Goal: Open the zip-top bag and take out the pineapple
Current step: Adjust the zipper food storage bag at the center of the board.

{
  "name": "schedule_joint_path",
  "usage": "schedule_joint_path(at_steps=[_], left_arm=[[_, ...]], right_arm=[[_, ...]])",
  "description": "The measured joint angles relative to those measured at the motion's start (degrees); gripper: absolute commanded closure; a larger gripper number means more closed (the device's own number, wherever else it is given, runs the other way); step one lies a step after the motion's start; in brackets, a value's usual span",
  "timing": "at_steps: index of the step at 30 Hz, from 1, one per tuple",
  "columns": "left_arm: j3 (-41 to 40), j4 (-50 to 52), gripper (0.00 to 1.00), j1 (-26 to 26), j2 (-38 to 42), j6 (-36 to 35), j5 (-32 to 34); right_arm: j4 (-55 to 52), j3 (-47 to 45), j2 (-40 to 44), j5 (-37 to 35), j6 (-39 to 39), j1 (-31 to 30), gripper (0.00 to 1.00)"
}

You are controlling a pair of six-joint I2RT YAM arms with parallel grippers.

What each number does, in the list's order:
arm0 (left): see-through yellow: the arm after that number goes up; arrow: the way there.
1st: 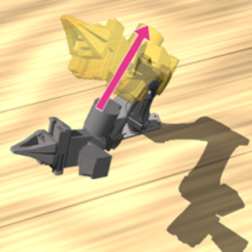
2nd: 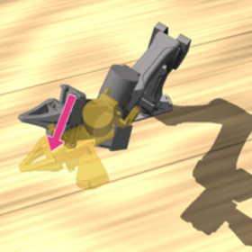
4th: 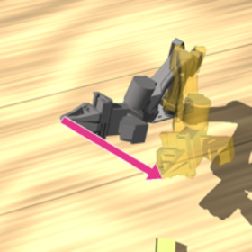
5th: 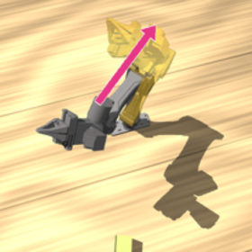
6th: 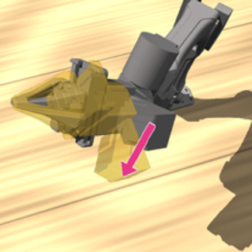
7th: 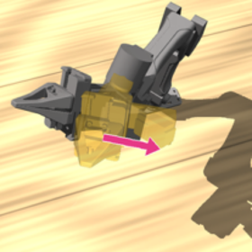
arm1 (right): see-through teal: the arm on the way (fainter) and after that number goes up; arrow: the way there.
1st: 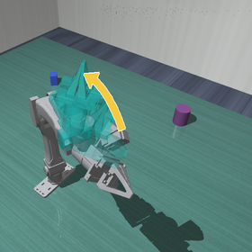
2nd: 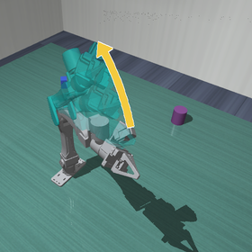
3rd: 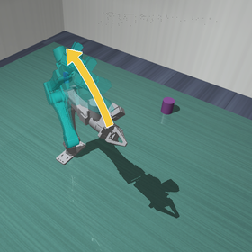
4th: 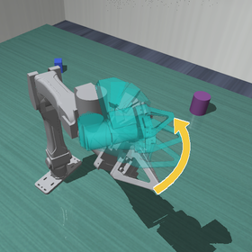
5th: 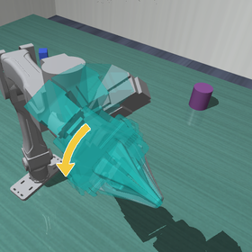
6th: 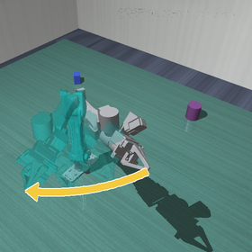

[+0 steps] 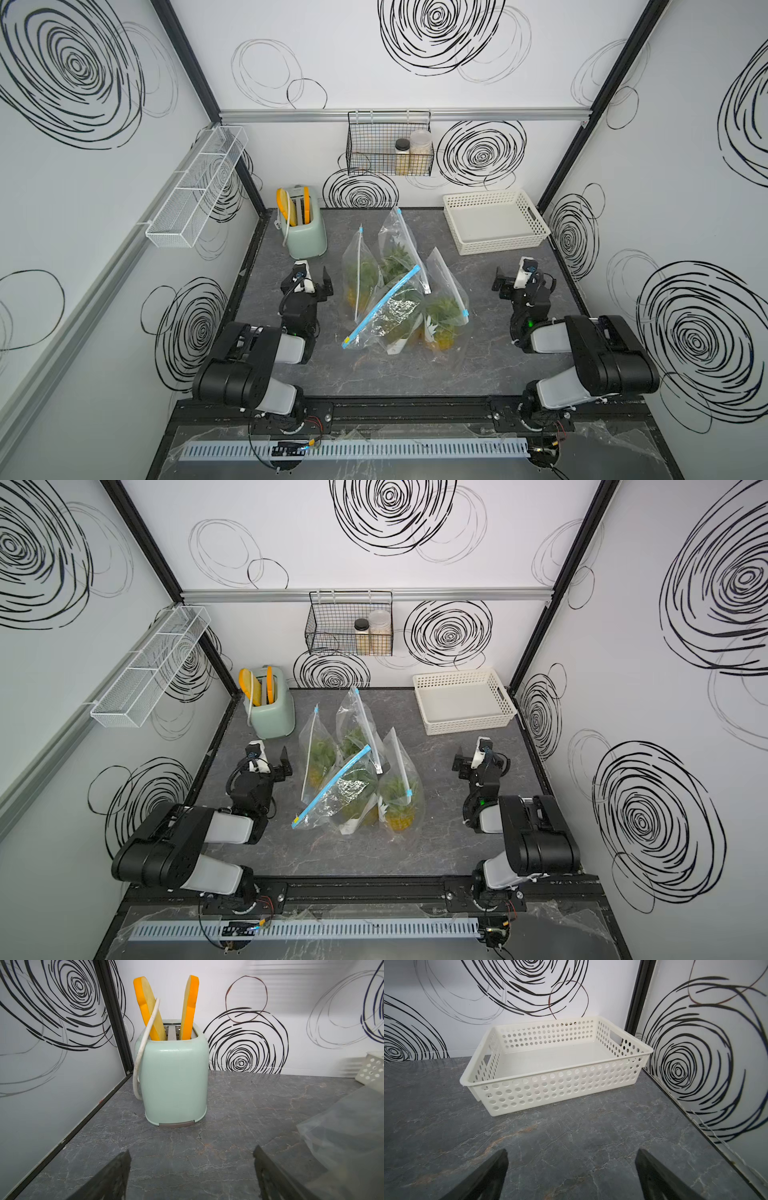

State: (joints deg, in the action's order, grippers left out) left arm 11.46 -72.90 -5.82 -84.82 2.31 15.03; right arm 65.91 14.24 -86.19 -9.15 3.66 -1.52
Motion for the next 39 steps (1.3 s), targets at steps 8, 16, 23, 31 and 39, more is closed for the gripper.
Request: schedule_joint_path(at_steps=[8,16,23,31,39], left_arm=[[0.0,0.0,0.04,0.0,0.0,0.0,0.0],[0.0,0.0,0.04,0.0,0.0,0.0,0.0],[0.0,0.5,0.04,0.4,0.3,0.0,-0.5],[3.5,13.8,0.04,0.3,8.4,0.5,2.7],[23.6,49.7,0.04,4.9,23.0,20.2,6.9]], right_arm=[[0.0,0.0,0.0,0.0,0.0,0.0,0.02],[0.0,0.0,0.0,0.0,0.0,0.0,0.02],[0.0,0.0,0.0,0.0,0.0,0.0,0.02],[-5.0,0.2,5.3,-0.1,1.8,1.8,0.02],[-32.3,11.8,18.5,-6.2,14.4,4.3,0.02]])
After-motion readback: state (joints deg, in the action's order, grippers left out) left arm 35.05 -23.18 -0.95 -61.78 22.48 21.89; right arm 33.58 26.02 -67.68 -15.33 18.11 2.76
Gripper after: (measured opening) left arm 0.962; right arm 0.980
